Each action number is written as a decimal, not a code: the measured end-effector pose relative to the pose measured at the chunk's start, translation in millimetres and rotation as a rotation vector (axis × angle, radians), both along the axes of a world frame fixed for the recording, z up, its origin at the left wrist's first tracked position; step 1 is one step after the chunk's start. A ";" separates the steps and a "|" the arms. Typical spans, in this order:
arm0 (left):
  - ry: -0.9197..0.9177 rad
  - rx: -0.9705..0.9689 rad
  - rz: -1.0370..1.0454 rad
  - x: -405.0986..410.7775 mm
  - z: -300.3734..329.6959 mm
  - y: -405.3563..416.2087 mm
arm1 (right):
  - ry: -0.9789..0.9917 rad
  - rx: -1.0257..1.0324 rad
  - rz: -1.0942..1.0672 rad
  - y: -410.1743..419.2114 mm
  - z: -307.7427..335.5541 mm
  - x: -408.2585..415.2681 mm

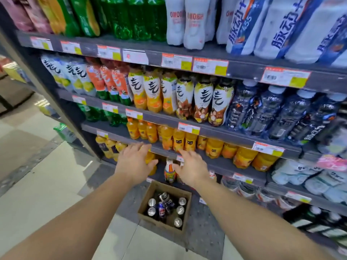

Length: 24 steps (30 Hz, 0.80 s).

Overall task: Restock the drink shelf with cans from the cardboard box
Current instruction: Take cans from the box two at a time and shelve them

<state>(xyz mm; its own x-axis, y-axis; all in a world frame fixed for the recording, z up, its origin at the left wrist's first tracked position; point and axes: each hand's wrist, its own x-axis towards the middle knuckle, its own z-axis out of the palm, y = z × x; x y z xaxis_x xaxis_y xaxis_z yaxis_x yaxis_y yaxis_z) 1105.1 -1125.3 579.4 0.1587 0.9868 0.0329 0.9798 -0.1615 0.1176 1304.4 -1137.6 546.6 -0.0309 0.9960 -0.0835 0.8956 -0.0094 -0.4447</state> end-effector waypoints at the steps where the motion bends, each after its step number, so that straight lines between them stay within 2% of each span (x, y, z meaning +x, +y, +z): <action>1: -0.002 -0.015 -0.002 -5.2 -7.2 9.1 | -0.011 -0.005 -0.007 6.5 -5.8 -3.6; 6: -0.009 -0.146 -0.044 -20.2 -49.2 45.9 | 0.002 -0.073 -0.098 32.2 -37.2 -17.3; 15: 0.021 -0.325 -0.248 -57.9 -135.2 99.6 | 0.017 -0.213 -0.343 46.0 -120.0 -50.5; 20: 0.031 -0.387 -0.307 -80.9 -198.2 114.1 | 0.063 -0.287 -0.461 40.5 -182.1 -61.9; 24: 0.034 -0.438 -0.322 -82.3 -272.8 118.9 | 0.051 -0.385 -0.519 36.2 -255.4 -66.2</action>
